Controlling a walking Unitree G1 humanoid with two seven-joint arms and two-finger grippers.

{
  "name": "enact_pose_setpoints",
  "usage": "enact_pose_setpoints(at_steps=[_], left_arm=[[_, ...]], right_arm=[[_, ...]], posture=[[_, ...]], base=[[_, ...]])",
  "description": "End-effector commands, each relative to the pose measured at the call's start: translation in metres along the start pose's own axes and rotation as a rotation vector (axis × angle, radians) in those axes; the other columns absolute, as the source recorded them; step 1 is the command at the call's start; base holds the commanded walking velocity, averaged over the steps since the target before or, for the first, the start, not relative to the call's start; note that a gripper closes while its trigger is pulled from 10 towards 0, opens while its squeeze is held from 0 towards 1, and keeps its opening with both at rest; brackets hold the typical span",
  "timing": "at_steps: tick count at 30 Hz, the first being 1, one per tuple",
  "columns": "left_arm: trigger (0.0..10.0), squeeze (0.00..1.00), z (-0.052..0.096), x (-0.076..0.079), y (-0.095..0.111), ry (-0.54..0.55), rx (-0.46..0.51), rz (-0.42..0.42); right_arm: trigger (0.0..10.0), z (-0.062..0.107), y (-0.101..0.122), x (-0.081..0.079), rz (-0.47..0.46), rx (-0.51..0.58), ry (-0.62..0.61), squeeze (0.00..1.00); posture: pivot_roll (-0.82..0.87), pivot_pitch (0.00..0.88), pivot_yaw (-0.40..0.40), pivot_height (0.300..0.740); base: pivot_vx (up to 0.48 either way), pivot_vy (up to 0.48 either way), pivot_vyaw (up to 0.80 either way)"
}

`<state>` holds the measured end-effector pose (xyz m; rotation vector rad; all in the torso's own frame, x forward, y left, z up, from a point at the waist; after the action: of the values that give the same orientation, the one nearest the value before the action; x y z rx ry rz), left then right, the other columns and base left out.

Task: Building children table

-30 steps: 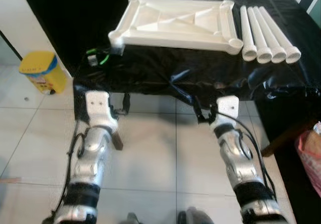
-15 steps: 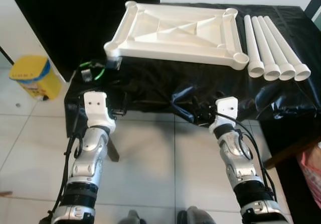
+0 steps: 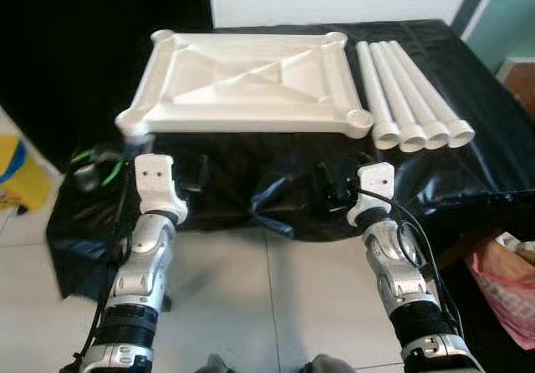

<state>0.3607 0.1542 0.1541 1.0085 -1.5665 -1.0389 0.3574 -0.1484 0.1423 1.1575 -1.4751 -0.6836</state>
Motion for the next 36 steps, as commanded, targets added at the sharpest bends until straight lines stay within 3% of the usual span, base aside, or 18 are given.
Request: enact_pose_setpoints(at_steps=[1,13,36], left_arm=[[10.0,0.0,0.0013,0.0026,-0.003,-0.012,-0.013,-0.003],[10.0,0.0,0.0007,0.0002,0.0017,-0.009,-0.001,-0.006],[10.0,0.0,0.0011,0.0022,-0.0006,-0.034,-0.036,0.043]], right_arm=[[10.0,0.0019,-0.0008,0.0006,-0.005,0.0,-0.002,0.0],[10.0,0.0024,-0.0011,0.0009,0.008,-0.003,0.003,0.0],[10.0,0.008,-0.0027,0.0057,0.002,-0.015,-0.039,0.0]], posture=[[-0.01,0.098,0.001,0.74],[-0.01,0.105,-0.001,0.74],[-0.01,0.144,0.03,0.74]], base=[[0.315,0.0,0.0],[0.31,0.0,0.0],[0.0,0.053,0.0]])
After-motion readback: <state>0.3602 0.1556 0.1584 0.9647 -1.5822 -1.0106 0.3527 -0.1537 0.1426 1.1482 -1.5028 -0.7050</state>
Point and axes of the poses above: a point about 5 cm out from each wrist's last joint towards the gripper, its own z axis pointing back from the gripper into the wrist, its own y axis along the axis of the wrist's last joint, x = y × z, the point moved 4 cm from there along -z, pointing out of the wrist towards the gripper, and after that the axes turned 15 degrees about z, right-handed, at the moved point
